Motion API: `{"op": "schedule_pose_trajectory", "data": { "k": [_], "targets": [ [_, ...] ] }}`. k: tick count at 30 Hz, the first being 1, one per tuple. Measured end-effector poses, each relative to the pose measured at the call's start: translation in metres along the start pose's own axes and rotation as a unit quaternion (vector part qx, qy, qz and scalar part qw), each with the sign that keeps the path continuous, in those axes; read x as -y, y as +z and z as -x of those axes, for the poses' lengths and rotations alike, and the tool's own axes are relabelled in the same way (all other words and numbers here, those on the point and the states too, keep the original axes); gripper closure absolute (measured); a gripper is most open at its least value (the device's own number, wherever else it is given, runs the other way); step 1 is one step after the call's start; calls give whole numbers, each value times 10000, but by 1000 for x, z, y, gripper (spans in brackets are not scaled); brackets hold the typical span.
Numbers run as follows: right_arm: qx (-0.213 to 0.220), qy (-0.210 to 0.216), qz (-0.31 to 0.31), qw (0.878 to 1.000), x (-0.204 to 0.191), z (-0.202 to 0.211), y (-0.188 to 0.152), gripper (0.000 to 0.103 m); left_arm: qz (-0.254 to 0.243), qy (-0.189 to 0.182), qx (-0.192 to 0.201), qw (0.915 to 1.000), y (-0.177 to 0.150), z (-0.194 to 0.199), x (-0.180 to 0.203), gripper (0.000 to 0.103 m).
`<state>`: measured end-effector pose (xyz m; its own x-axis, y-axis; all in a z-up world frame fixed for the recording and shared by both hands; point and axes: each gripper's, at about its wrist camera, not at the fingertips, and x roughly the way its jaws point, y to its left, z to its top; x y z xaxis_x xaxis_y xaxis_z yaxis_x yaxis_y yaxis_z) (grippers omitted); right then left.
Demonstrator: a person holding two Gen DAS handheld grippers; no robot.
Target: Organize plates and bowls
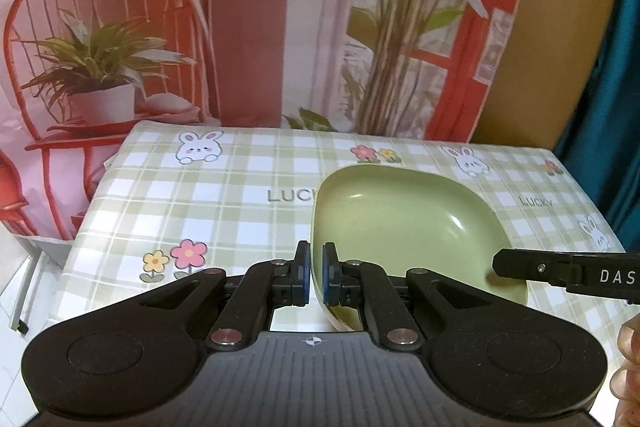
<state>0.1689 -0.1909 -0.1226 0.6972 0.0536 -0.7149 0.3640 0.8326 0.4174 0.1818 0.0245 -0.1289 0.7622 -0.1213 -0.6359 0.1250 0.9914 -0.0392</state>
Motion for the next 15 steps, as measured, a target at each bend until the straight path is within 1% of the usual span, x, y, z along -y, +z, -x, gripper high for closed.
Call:
{"op": "schedule_pose_trajectory", "data": {
  "k": [8, 15],
  "targets": [
    [170, -132, -233, 9995, 20, 17, -30, 94, -206, -149, -256, 9994, -20, -5, 14, 96],
    [146, -264, -422, 9987, 33, 24, -57, 93, -340, -211, -445, 9982, -39, -5, 23, 96]
  ]
}}
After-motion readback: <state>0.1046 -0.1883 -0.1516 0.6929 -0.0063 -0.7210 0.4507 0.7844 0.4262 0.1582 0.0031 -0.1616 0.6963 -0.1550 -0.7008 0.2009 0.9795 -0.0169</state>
